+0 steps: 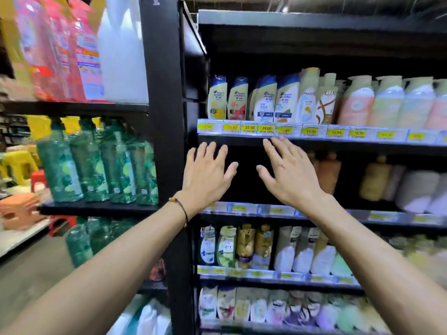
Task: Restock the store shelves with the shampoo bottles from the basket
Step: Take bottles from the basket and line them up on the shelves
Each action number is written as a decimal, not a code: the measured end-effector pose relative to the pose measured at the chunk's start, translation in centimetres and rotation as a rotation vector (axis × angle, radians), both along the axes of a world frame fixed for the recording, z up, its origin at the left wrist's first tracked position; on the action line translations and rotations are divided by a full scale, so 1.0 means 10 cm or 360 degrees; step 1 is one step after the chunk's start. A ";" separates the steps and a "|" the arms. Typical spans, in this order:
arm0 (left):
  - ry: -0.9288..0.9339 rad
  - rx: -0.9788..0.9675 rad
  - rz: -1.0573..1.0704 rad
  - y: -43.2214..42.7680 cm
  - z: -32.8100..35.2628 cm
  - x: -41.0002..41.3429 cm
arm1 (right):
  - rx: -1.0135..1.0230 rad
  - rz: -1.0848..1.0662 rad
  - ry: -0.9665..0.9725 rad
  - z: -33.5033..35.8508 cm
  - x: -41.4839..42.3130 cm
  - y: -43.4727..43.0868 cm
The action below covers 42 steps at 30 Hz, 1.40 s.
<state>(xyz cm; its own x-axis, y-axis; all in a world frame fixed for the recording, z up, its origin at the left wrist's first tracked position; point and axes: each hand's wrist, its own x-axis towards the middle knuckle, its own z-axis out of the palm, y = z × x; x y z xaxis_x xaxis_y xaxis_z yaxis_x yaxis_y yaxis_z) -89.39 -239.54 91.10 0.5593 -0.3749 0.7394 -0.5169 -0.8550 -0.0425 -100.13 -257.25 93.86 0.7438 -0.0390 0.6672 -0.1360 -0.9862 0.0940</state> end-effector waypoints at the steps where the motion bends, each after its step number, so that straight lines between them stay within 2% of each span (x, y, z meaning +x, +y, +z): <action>1: 0.0054 0.0014 0.0001 0.11 -0.15 -0.07 | 0.0012 -0.0027 0.0055 -0.14 -0.07 0.11; 10: 0.0374 0.0194 0.0060 1.09 -1.12 -0.55 | 0.0231 -0.0062 0.0257 -1.20 -0.51 0.91; 28: 0.1112 0.0468 0.0300 2.26 -3.18 -1.90 | 0.0476 0.0158 0.1038 -3.50 -1.36 1.86; 35: 0.1296 0.0550 0.0320 2.85 -3.79 -1.99 | 0.0594 0.0135 0.1248 -4.10 -1.54 2.39; 42: 0.1524 0.0564 0.0176 3.70 -4.52 -1.65 | 0.0637 0.0019 0.1344 -4.75 -1.35 3.17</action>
